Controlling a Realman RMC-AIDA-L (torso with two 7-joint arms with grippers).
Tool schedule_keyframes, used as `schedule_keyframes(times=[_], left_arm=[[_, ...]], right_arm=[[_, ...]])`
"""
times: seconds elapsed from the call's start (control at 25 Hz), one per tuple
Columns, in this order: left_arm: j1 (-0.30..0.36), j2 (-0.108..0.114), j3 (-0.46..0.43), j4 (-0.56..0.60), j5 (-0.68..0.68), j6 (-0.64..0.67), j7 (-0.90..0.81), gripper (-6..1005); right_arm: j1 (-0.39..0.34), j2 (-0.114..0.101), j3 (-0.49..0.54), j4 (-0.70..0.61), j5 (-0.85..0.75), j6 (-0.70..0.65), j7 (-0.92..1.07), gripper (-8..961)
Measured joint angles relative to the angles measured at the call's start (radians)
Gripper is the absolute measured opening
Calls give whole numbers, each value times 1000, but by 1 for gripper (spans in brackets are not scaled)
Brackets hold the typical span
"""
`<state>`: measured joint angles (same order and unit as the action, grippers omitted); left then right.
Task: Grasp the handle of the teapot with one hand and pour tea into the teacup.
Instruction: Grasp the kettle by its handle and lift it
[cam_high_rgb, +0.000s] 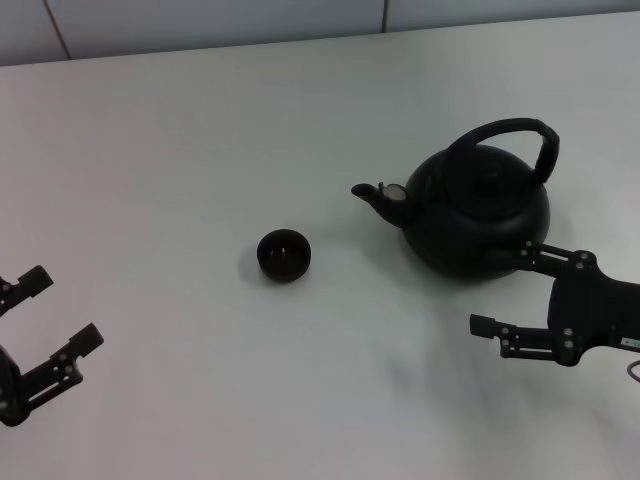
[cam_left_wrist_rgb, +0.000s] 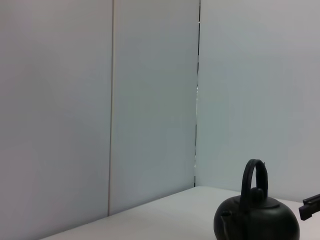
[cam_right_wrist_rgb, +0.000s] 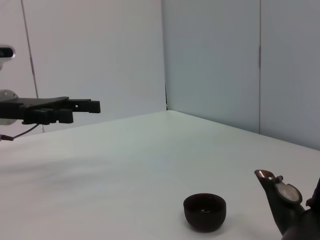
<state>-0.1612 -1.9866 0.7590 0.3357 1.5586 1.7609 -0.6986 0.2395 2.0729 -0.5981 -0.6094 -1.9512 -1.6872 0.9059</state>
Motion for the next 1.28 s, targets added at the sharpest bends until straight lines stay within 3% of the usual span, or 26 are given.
schedule_keyframes(times=[0.28,0.56,0.96,1.12,1.2,1.24,1.28], left_arm=[[1,-5,6,11,17,-7,13,810],[8,-42,2,87,204,-162,28,810],[4,-54,-24,89,209,-152,30,810],[0,-56,-49,89,209,-138,30,810],[-4,-56,-53,89,209,-137,30,810],[-7,-56,-53,89,209,-137,29,810],[-8,-57,-53,89,209,-137,28,810]], right_arm=[[0,1,0,0,0,0,-3,818],[-3,1,0,1,0,0,-2,818],[-9,2,3,2,1,0,-5,818],[-12,5,73,47,4,-16,-42,818],[-19,5,207,128,4,-35,-121,818],[-19,5,207,128,4,-35,-121,818],[-25,5,278,170,4,-39,-163,818]])
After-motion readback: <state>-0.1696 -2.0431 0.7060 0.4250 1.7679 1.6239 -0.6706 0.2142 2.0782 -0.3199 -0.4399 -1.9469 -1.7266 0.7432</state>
